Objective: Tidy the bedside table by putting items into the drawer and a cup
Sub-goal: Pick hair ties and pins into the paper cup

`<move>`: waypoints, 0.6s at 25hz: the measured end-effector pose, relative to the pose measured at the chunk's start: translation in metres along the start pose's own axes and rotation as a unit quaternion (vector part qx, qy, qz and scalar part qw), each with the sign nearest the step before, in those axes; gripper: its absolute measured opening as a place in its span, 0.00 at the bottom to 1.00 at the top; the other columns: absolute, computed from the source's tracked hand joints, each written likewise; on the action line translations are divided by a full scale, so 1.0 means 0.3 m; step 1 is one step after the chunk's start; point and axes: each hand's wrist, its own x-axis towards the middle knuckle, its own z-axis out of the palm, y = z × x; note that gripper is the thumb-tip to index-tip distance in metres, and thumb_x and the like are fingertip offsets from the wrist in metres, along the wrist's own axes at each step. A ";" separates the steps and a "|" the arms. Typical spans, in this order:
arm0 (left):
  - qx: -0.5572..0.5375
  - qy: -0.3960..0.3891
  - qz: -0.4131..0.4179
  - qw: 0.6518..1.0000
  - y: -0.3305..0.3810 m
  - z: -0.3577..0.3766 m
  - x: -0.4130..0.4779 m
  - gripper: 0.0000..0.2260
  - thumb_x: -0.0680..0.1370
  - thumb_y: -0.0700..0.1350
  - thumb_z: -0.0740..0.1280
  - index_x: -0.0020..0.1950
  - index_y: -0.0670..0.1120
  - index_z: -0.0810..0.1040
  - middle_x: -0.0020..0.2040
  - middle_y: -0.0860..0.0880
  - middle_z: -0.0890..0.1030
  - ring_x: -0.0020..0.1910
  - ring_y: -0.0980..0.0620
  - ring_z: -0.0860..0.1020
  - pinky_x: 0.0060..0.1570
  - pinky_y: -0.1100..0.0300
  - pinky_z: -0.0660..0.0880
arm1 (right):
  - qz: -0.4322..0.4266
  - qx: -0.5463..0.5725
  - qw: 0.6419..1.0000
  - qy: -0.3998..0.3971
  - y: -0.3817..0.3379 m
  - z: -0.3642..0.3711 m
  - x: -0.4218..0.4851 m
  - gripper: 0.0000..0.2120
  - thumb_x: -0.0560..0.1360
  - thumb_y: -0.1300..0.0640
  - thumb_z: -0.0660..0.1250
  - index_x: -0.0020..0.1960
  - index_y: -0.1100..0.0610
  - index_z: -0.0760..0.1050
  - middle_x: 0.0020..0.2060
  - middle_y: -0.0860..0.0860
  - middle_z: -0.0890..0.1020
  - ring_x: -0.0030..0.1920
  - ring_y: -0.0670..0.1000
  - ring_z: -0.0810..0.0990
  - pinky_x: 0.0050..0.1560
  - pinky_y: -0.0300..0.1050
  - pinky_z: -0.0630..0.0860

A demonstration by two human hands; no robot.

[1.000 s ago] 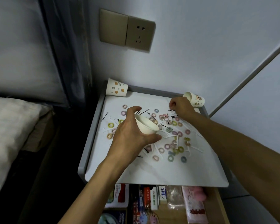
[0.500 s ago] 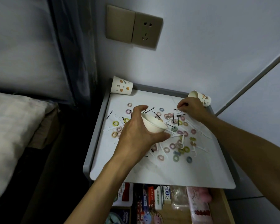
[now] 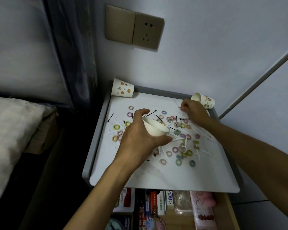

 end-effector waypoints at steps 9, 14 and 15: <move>-0.003 -0.004 0.005 1.000 0.006 0.013 -0.008 0.38 0.63 0.53 0.81 0.68 0.60 0.65 0.53 0.58 0.73 0.49 0.57 0.75 0.33 0.74 0.69 | -0.044 0.025 0.998 -0.045 0.004 -0.063 -0.106 0.03 0.71 0.64 0.73 0.45 0.61 0.83 0.39 0.51 0.84 0.40 0.46 0.81 0.46 0.36 0.75; 0.005 -0.005 -0.001 1.000 0.010 0.019 -0.013 0.38 0.64 0.53 0.80 0.69 0.60 0.65 0.54 0.57 0.73 0.46 0.61 0.73 0.34 0.80 0.68 | -0.035 0.008 0.998 -0.048 0.002 -0.012 -0.087 0.03 0.70 0.66 0.74 0.41 0.59 0.81 0.36 0.51 0.81 0.37 0.47 0.79 0.42 0.42 0.75; 0.005 -0.005 -0.002 1.000 0.010 0.017 -0.012 0.38 0.64 0.53 0.80 0.69 0.60 0.65 0.55 0.57 0.73 0.46 0.60 0.73 0.33 0.80 0.67 | -0.030 -0.013 0.998 -0.058 0.002 -0.009 -0.078 0.03 0.71 0.65 0.73 0.41 0.59 0.81 0.37 0.50 0.80 0.38 0.49 0.79 0.41 0.42 0.74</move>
